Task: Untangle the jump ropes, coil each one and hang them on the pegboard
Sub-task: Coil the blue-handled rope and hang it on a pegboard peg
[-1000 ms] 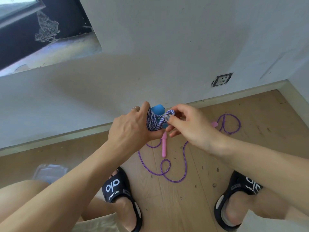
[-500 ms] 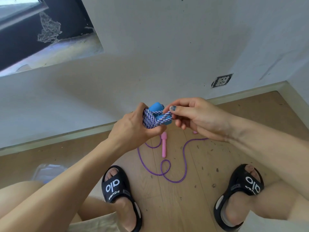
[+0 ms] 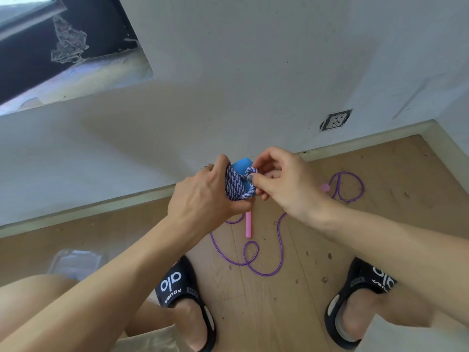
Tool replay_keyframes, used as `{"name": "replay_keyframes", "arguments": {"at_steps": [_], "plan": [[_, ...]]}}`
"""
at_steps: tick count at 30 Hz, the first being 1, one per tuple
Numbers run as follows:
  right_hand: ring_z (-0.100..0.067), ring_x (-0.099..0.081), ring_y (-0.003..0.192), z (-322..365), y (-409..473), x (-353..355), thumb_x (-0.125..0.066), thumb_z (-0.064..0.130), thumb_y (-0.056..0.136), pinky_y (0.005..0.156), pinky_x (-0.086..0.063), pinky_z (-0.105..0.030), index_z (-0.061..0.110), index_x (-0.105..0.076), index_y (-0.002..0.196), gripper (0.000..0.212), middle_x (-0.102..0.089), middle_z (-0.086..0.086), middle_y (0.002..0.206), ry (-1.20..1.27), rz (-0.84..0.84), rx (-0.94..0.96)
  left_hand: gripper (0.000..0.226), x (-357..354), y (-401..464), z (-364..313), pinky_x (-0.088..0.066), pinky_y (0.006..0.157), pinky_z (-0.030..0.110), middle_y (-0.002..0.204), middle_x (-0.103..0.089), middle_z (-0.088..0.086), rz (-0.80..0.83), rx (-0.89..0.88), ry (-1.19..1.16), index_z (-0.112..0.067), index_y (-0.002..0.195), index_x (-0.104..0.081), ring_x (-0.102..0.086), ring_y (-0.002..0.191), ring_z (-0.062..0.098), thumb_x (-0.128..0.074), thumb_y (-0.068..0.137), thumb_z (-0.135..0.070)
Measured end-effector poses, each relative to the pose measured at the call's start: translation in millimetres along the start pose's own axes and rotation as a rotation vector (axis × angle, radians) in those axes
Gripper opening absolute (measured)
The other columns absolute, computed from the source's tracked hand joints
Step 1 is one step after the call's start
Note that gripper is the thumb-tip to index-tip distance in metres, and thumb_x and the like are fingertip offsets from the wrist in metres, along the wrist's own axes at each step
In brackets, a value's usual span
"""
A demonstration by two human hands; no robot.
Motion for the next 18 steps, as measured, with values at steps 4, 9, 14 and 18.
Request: {"name": "replay_keyframes", "arguments": {"at_steps": [4, 9, 14, 18], "plan": [[-0.006, -0.059, 0.065, -2.5, -4.1, -8.6, -0.065, 0.014, 0.088, 0.065, -0.047, -0.020, 0.020, -0.065, 0.085, 0.006, -0.061, 0.007, 0.083, -0.301, -0.050, 0.166, 0.068, -2.5, 5.4, 0.0, -0.047, 0.051, 0.033, 0.079, -0.053, -0.007, -0.003, 0.005, 0.044, -0.027, 0.103, -0.037, -0.059, 0.060, 0.024, -0.057, 0.060, -0.076], [-0.002, -0.055, 0.073, -1.0, -0.4, -9.4, -0.067, 0.014, 0.090, 0.066, -0.036, -0.005, 0.017, -0.068, 0.084, 0.006, -0.054, 0.002, 0.094, -0.369, -0.037, 0.203, 0.070, -4.3, 8.9, 0.6, -0.041, 0.049, 0.031, 0.077, -0.052, -0.007, 0.009, 0.014, 0.070, -0.024, 0.101, -0.037, -0.058, 0.059, 0.025, -0.055, 0.060, -0.077], [-0.008, -0.058, 0.063, -5.3, 5.0, -6.1, -0.070, 0.015, 0.085, 0.059, -0.043, -0.019, 0.023, -0.061, 0.071, 0.019, -0.069, 0.005, 0.084, -0.151, 0.005, -0.079, 0.073, -4.1, 8.2, -3.8, -0.048, 0.052, 0.033, 0.080, -0.055, -0.006, 0.014, -0.003, 0.106, -0.024, 0.104, -0.038, -0.059, 0.060, 0.024, -0.052, 0.058, -0.080], [-0.010, -0.052, 0.061, -6.7, 4.9, -2.6, -0.071, 0.005, 0.081, 0.045, -0.035, -0.014, 0.017, -0.059, 0.071, 0.020, -0.063, -0.004, 0.078, 0.086, 0.062, -0.273, 0.077, -2.0, 8.6, -6.1, -0.048, 0.052, 0.033, 0.082, -0.055, -0.006, 0.012, -0.020, 0.131, -0.025, 0.106, -0.038, -0.059, 0.059, 0.024, -0.055, 0.059, -0.083]]}}
Point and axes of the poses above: each hand's wrist, its own y-axis towards the middle knuckle, its own x-axis out of the back of the hand, z = x × y, the point moved 3 cm from there along y, towards the middle knuckle
